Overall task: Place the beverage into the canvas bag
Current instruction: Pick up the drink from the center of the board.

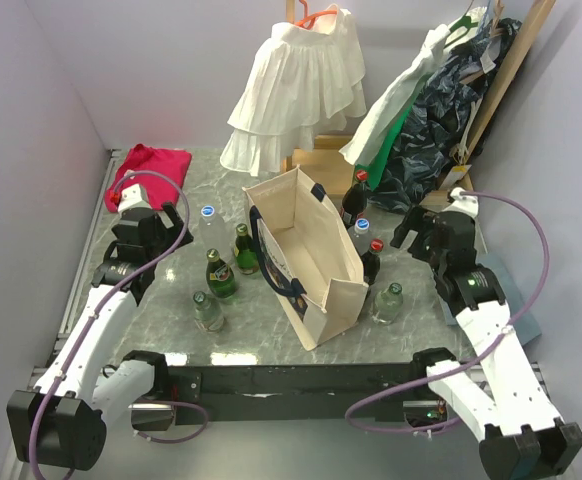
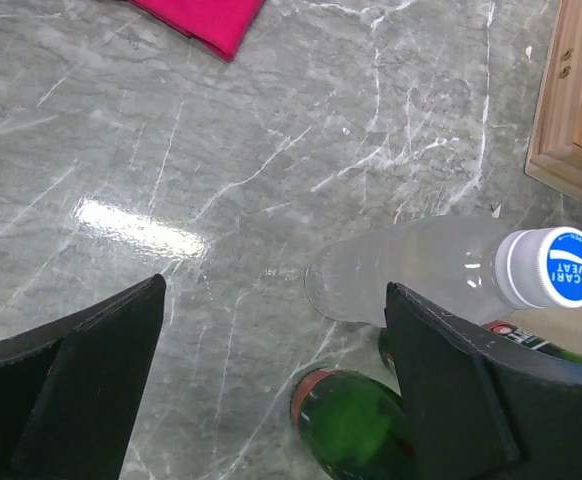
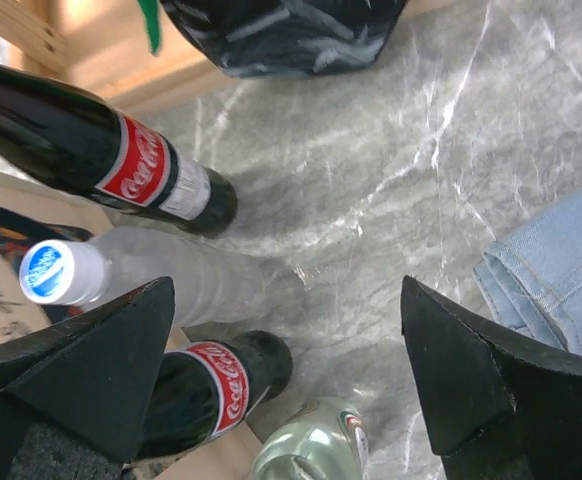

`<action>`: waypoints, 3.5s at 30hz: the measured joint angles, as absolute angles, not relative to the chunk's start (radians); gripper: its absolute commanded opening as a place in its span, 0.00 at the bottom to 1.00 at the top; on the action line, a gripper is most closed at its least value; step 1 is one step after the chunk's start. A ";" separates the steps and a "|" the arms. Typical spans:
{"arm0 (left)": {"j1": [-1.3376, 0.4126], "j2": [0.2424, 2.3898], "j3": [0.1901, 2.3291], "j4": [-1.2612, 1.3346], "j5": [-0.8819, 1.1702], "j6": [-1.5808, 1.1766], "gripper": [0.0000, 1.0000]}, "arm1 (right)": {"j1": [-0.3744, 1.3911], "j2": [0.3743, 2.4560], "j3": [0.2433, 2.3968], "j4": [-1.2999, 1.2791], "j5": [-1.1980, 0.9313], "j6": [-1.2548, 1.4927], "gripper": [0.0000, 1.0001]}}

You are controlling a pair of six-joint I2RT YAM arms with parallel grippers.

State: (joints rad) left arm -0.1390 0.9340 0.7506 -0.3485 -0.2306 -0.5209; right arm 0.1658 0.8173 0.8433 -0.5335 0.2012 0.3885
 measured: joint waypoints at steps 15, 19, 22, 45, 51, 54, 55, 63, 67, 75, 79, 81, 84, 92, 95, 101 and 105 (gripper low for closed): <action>-0.139 0.923 0.754 -0.373 -0.224 -0.515 0.96 | 0.166 0.827 1.057 -0.631 0.169 0.348 1.00; -0.139 0.929 0.783 -0.399 -0.197 -0.512 0.96 | 0.166 0.849 1.114 -0.648 0.138 0.348 1.00; -0.139 0.934 0.822 -0.415 -0.170 -0.509 0.96 | 0.166 0.889 1.172 -0.675 0.129 0.362 1.00; -0.139 0.977 0.892 -0.432 -0.110 -0.460 0.96 | 0.398 1.374 1.582 -0.776 0.242 0.339 0.96; -0.139 0.977 0.892 -0.432 -0.113 -0.456 0.96 | 0.412 1.447 1.672 -0.818 0.253 0.340 0.92; -0.139 0.977 0.892 -0.432 -0.114 -0.456 0.96 | 0.423 1.490 1.750 -0.826 0.272 0.342 0.92; -0.139 0.977 0.892 -0.432 -0.114 -0.456 0.97 | 0.425 1.499 1.761 -0.827 0.276 0.343 0.91; -0.139 0.987 0.892 -0.431 -0.114 -0.456 0.96 | 0.434 1.554 1.773 -0.861 0.296 0.350 0.90; -0.139 0.997 0.892 -0.431 -0.114 -0.456 0.96 | 0.435 1.557 1.773 -0.868 0.303 0.352 0.85; -0.139 0.997 0.892 -0.430 -0.114 -0.456 0.96 | 0.435 1.559 1.773 -0.870 0.314 0.363 0.81; -0.139 0.997 0.892 -0.431 -0.114 -0.456 0.96 | 0.435 1.571 1.773 -0.869 0.314 0.369 0.79; -0.139 0.997 0.892 -0.431 -0.115 -0.456 0.96 | 0.435 1.583 1.773 -0.869 0.313 0.370 0.79; -0.139 0.997 0.892 -0.431 -0.118 -0.456 0.96 | 0.435 1.608 1.772 -0.869 0.306 0.374 0.78; -0.139 0.997 0.892 -0.432 -0.121 -0.453 0.96 | 0.435 1.631 1.751 -0.867 0.295 0.377 0.75; -0.139 0.997 0.892 -0.432 -0.122 -0.453 0.96 | 0.435 1.632 1.745 -0.865 0.295 0.377 0.71; -0.139 0.997 0.892 -0.432 -0.125 -0.454 0.96 | 0.436 1.640 1.744 -0.864 0.307 0.377 0.59; -0.139 0.997 0.892 -0.432 -0.126 -0.456 0.96 | 0.436 1.648 1.744 -0.864 0.312 0.377 0.56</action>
State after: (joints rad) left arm -0.1390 0.9966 0.8925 -0.4320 -0.1257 -0.4564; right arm 0.4362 1.6482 1.7443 -0.8639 0.3122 0.3767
